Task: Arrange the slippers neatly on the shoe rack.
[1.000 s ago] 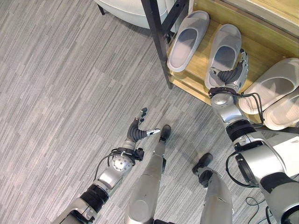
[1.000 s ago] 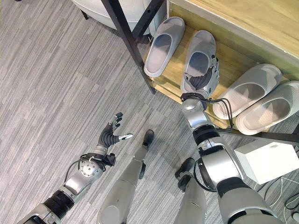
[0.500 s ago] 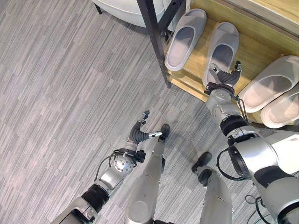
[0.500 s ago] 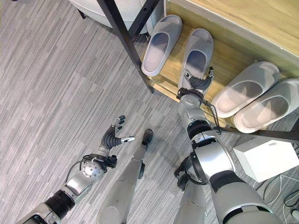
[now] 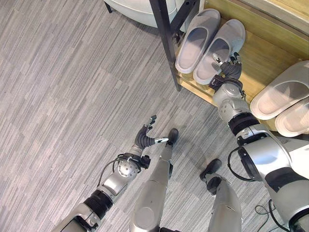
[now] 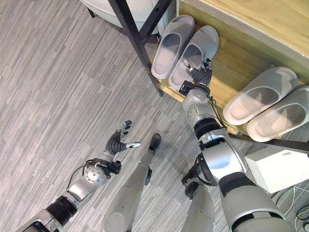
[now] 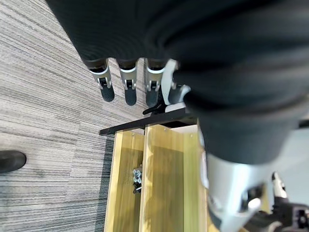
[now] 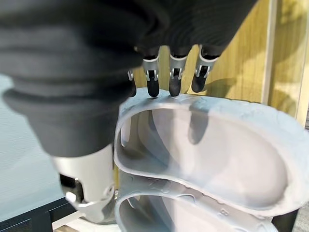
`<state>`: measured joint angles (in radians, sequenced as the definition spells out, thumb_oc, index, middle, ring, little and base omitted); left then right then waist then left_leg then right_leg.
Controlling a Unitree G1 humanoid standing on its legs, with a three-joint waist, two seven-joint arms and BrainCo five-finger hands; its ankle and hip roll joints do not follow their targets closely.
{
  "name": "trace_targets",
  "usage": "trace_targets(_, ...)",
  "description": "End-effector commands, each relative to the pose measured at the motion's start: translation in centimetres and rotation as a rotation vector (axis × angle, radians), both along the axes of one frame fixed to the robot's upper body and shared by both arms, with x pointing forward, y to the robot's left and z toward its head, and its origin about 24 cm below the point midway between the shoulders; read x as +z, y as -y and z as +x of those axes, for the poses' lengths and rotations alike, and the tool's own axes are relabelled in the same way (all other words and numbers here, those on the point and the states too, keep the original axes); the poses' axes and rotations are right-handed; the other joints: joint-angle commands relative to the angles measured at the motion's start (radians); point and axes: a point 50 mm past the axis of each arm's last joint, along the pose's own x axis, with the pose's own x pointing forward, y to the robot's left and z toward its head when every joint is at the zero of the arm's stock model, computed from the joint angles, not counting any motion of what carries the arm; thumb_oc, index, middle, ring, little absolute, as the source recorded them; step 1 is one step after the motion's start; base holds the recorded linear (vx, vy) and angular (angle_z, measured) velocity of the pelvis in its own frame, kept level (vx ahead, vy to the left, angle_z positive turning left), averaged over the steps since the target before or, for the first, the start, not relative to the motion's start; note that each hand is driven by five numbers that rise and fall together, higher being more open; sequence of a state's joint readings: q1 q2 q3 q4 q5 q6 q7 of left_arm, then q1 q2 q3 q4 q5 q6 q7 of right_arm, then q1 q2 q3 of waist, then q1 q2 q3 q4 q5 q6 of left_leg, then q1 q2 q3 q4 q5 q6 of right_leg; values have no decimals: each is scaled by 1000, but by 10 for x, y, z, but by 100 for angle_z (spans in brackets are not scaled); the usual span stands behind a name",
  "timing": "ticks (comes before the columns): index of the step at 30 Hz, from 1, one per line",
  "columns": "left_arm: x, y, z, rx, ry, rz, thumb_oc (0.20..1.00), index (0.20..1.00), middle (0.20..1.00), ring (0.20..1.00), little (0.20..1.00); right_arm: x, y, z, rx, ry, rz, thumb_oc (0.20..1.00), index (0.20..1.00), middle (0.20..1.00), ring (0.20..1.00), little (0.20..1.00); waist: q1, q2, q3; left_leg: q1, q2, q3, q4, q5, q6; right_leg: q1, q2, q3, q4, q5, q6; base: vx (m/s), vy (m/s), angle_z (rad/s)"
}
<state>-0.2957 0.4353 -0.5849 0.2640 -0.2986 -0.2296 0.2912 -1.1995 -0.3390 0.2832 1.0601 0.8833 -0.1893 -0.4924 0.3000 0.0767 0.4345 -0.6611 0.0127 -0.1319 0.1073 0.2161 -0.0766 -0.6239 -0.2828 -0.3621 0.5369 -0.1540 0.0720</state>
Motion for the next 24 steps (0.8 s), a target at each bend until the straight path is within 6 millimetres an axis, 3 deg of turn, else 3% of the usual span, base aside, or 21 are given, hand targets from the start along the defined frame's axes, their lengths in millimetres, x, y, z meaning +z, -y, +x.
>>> trace_targets(1,21,4,8,-45,86,-14,1000,1000,1000,1000,1000,53,2,-4,72,232,25,1000,1000,1000,1000,1000,35,-10,55,46,0,22,87,-226,-12,217,31,-6,-212,-17,61,3,16,4)
trace_targets(3,19,3,8,-42,82,-14,1000,1000,1000,1000,1000,54,5,-5,61,235,4,1000,1000,1000,1000,1000,34,-12,55,49,0,24,87,-226,-12,219,31,-5,-211,-15,61,0,0,0)
trace_targets(5,18,0,10,-16,77,-16,1000,1000,1000,1000,1000,53,5,-9,29,232,-170,1000,1000,1000,1000,1000,19,-22,54,65,5,31,82,-223,-13,232,32,1,-222,-7,62,0,0,0)
trace_targets(6,18,0,10,-16,76,-16,1000,1000,1000,1000,1000,53,4,-9,28,232,-170,1000,1000,1000,1000,1000,19,-22,54,66,5,31,81,-223,-13,232,33,1,-222,-7,62,0,0,0)
trace_targets(7,16,-4,10,19,71,-22,1000,1000,1000,1000,1000,53,1,-15,-25,246,-336,1000,1000,1000,1000,1000,0,-34,51,82,10,36,71,-220,-12,250,37,6,-242,4,64,-90,44,0)
trace_targets(8,14,-5,10,29,62,-25,1000,1000,1000,1000,1000,51,-1,-18,-41,251,-389,1000,1000,1000,1000,1000,-3,-33,53,79,11,42,66,-189,-5,251,36,-4,-258,36,59,-83,46,-6)
trace_targets(10,8,-10,7,63,40,-24,1000,1000,1000,1000,1000,31,-5,-29,-91,242,-492,1000,1000,1000,1000,1000,-30,-47,37,121,19,50,46,-185,-2,295,44,2,-304,57,61,-22,36,-13)
trace_targets(11,8,-10,7,63,39,-24,1000,1000,1000,1000,1000,30,-5,-29,-91,242,-492,1000,1000,1000,1000,1000,-30,-46,37,122,19,50,45,-185,-2,296,44,2,-305,57,61,26,14,-10)
trace_targets(13,3,-15,5,86,20,-19,1000,1000,1000,1000,1000,6,-10,-36,-76,216,-512,1000,1000,1000,1000,1000,-54,-58,21,162,25,59,29,-183,0,336,49,8,-339,72,63,19,0,-7)
trace_targets(15,2,-15,5,86,18,-18,1000,1000,1000,1000,1000,5,-10,-37,-76,214,-511,1000,1000,1000,1000,1000,-53,-58,21,166,26,59,27,-182,0,339,49,8,-341,74,64,25,-12,-26)
trace_targets(16,-5,-22,1,106,-16,-5,1000,1000,1000,1000,1000,-29,-19,-46,3,160,-533,1000,1000,1000,1000,1000,-77,-70,-1,211,35,74,5,-180,-3,381,58,17,-383,88,66,57,-21,-29)
trace_targets(17,-9,-25,-1,114,-31,6,1000,1000,1000,1000,1000,-43,-22,-51,35,134,-547,1000,1000,1000,1000,1000,-85,-75,-9,231,37,80,-4,-178,-4,403,60,17,-402,96,69,115,-32,-16)
trace_targets(18,-14,-29,-5,111,-52,24,1000,1000,1000,1000,1000,-74,-29,-63,127,79,-566,1000,1000,1000,1000,1000,-100,-82,-32,271,40,91,-27,-173,-7,437,65,19,-429,107,72,78,-12,-27)
trace_targets(19,-14,-29,-5,111,-52,24,1000,1000,1000,1000,1000,-74,-29,-63,127,79,-566,1000,1000,1000,1000,1000,-100,-82,-32,272,40,91,-27,-173,-7,437,65,19,-430,107,72,185,-24,-33)
trace_targets(20,-21,-32,-13,71,-70,93,1000,1000,1000,1000,1000,-121,-36,-88,282,-9,-607,1000,1000,1000,1000,1000,-122,-88,-75,334,51,105,-67,-165,-14,490,69,20,-471,119,78,211,-15,-41)
trace_targets(21,-23,-33,-19,17,-54,191,1000,1000,1000,1000,1000,-150,-35,-110,388,-70,-626,1000,1000,1000,1000,1000,-142,-90,-111,380,55,116,-96,-154,-15,529,71,20,-499,134,85,211,-15,-15)
trace_targets(22,-23,-33,-19,17,-54,190,1000,1000,1000,1000,1000,-151,-35,-110,388,-70,-626,1000,1000,1000,1000,1000,-143,-90,-112,380,54,116,-97,-153,-15,528,71,20,-500,135,85,216,4,-17)
trace_targets(23,-23,-30,-26,-99,-24,328,1000,1000,1000,1000,1000,-185,-31,-138,505,-168,-635,1000,1000,1000,1000,1000,-172,-90,-160,453,57,134,-130,-157,-17,577,75,30,-530,143,93,179,10,-12)
trace_targets(24,-24,-28,-29,-144,-15,373,1000,1000,1000,1000,1000,-194,-30,-146,539,-200,-642,1000,1000,1000,1000,1000,-182,-89,-180,474,57,139,-140,-160,-17,591,76,34,-543,145,96,256,39,-23)
